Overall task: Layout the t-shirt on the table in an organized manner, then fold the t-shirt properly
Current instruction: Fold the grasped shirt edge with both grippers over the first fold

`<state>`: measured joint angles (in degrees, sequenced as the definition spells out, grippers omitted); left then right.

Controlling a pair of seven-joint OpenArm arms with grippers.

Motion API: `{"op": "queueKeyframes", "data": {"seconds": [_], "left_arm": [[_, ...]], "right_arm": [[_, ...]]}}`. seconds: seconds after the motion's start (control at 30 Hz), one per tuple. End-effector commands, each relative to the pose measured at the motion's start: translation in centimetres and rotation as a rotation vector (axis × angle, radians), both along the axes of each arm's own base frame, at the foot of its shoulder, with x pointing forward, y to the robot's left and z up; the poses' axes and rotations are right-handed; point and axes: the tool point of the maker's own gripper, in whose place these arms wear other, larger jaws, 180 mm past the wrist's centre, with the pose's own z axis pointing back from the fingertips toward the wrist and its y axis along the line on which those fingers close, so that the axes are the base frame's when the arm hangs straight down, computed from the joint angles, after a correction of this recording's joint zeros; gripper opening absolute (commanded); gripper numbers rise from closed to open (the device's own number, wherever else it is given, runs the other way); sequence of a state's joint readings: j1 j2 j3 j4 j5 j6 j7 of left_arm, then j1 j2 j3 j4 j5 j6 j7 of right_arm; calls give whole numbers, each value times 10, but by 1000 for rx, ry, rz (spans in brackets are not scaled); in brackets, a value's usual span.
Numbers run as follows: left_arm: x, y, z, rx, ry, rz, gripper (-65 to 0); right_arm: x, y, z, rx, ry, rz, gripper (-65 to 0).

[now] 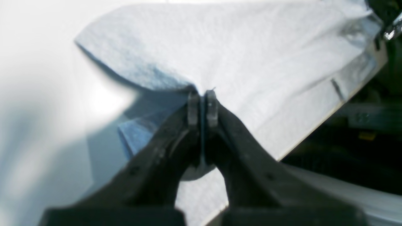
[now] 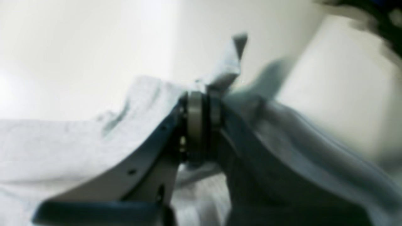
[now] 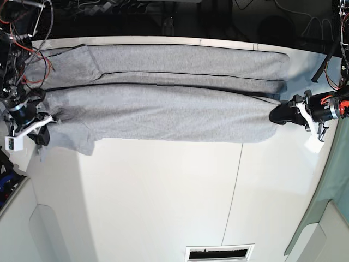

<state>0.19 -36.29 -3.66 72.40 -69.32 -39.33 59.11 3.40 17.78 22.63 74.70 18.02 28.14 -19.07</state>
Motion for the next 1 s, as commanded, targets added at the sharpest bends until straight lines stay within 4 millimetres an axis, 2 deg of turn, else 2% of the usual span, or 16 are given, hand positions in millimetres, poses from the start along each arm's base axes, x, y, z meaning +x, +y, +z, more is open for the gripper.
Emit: {"op": "queueKeyframes", "data": {"seconds": [0.0, 0.17, 0.27, 0.5, 0.63, 0.73, 0.77, 0.83, 0.9, 0.97], "left_arm": [[8, 1, 17, -14, -46, -16, -650], [2, -3, 22, -23, -47, -40, -650], [-6, -2, 20, -8, -32, -56, -650], [-36, 4, 10, 38, 38, -101, -650], [-48, 4, 3, 37, 69, -101, -541], [-52, 4, 0, 29, 68, -86, -493], [-53, 5, -1, 30, 67, -82, -461], [-54, 8, -5, 53, 63, -78, -371], [-50, 14, -5, 85, 44, -67, -298], [-40, 24, 0, 103, 0, -28, -288]], "right_arm": [[2, -10, 27, -8, -85, -5, -650], [-47, -12, 50, 1, -118, 4, -650], [-70, -12, 54, -26, -106, 11, -650], [-112, -12, 28, -24, -1, 2, -650], [-128, -5, 14, 6, 38, -16, -650], [-131, 4, 8, 37, 41, -30, -650], [-131, 6, 7, 45, 40, -34, -624], [-132, 10, 5, 60, 40, -40, -465], [-132, 12, 4, 69, 40, -45, -347], [-133, 13, 4, 73, 40, -47, -318]]}}
